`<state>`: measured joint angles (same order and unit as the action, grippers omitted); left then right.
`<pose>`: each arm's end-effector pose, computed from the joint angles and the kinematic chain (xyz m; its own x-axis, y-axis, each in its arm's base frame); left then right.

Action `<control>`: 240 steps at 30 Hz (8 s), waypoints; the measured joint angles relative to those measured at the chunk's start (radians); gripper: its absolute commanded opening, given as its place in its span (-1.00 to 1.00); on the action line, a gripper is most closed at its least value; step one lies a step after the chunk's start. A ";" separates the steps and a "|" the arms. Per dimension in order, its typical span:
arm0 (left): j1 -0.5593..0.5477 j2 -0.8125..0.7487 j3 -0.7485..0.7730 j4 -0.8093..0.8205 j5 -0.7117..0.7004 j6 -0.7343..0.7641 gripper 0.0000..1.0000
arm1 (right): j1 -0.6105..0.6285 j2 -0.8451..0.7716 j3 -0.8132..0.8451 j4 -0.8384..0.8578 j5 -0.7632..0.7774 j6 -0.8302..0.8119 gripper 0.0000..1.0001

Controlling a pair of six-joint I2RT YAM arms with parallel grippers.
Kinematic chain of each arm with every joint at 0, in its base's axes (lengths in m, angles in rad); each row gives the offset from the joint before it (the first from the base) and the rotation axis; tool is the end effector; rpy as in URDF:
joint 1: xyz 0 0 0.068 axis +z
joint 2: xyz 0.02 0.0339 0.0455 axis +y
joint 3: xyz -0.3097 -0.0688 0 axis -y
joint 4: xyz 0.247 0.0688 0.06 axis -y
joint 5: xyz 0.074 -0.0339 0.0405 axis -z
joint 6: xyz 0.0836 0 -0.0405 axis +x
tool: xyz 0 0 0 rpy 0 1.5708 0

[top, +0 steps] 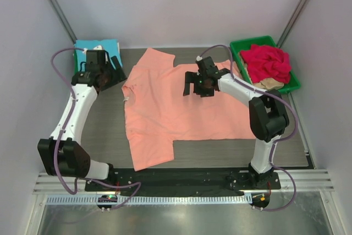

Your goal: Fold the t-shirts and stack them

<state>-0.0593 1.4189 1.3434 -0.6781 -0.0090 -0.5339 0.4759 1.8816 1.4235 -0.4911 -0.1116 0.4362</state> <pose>0.3383 -0.0193 0.3530 -0.6148 -0.4733 -0.6309 -0.3022 0.8803 -0.3658 0.3995 0.2164 0.2252 -0.8717 0.0231 -0.4896 -0.1596 0.9311 0.3281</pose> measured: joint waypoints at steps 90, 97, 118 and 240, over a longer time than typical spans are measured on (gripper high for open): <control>-0.743 -0.562 -0.940 0.039 -0.256 -0.601 -0.99 | -0.962 -0.879 -1.030 0.208 -0.051 0.298 0.88; -0.716 -0.562 -0.945 0.072 -0.251 -0.582 -0.99 | -0.772 -1.018 -1.058 0.051 -0.001 0.350 0.88; -0.684 -0.572 -0.967 0.120 -0.225 -0.557 -0.99 | -0.728 -0.897 -1.037 0.034 0.071 0.385 -0.98; -0.052 -0.143 -0.793 0.526 -0.096 -0.455 -0.37 | -0.715 -0.505 -0.855 0.379 0.037 0.334 -0.43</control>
<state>-0.1112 1.2755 0.5503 -0.1520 -0.1047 -0.9894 -0.2390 1.3766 0.5682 -0.1123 -0.0742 0.7700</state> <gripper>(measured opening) 0.420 0.377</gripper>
